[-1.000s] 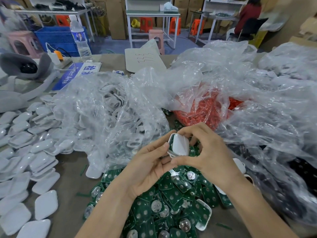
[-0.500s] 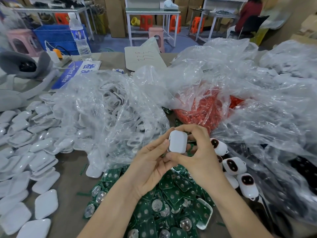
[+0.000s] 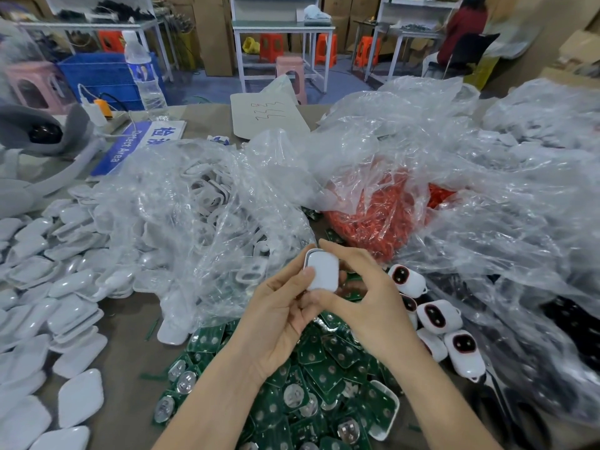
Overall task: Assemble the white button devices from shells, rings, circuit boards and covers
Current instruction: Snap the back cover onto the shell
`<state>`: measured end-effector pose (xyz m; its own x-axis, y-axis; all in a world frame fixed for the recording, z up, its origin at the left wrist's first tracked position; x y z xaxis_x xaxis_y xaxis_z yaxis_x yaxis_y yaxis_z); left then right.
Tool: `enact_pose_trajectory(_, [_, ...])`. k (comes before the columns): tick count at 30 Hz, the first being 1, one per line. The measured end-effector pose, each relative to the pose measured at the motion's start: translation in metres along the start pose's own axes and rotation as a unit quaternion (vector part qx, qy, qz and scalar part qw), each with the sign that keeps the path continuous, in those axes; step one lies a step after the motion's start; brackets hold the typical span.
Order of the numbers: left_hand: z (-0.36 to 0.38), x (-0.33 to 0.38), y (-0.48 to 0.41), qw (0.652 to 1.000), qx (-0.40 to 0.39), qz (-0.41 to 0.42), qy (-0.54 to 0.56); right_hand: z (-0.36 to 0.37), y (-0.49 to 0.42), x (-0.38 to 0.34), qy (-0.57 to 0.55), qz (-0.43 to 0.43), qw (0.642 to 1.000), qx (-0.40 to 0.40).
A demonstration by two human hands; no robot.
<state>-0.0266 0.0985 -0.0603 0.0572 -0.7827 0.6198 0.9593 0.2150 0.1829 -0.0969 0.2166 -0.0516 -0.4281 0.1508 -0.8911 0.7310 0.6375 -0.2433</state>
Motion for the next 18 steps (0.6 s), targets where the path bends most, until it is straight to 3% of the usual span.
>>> enact_pose_trajectory(4, [-0.0030, -0.0012, -0.0005, 1.000, -0.008, -0.009, -0.010, -0.0049, -0.0025, -0.0018, -0.011, -0.010, 1.000, 0.011])
enact_pose_trajectory(14, [-0.0055, 0.0036, -0.0001, 0.992, -0.112, -0.039, 0.053, -0.0069, -0.0072, -0.0030, -0.124, 0.011, 0.992, -0.022])
enact_pose_trajectory(18, [-0.0054, 0.0019, -0.0001, 0.984, -0.153, -0.042, 0.078, -0.0059, -0.0076, -0.0051, -0.218, 0.012, 0.974, -0.056])
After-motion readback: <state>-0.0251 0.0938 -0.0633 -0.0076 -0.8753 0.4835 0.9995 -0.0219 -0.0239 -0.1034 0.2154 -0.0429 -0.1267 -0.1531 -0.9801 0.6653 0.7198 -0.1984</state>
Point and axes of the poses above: each hand's wrist, its own y-axis away from the middle knuckle, its own z-axis out of the palm, x = y × z, the point moved 1 cm from there along -y, towards the middle knuckle, and after that the axes turned 3 degrees about -x, right-handed, at the moved point
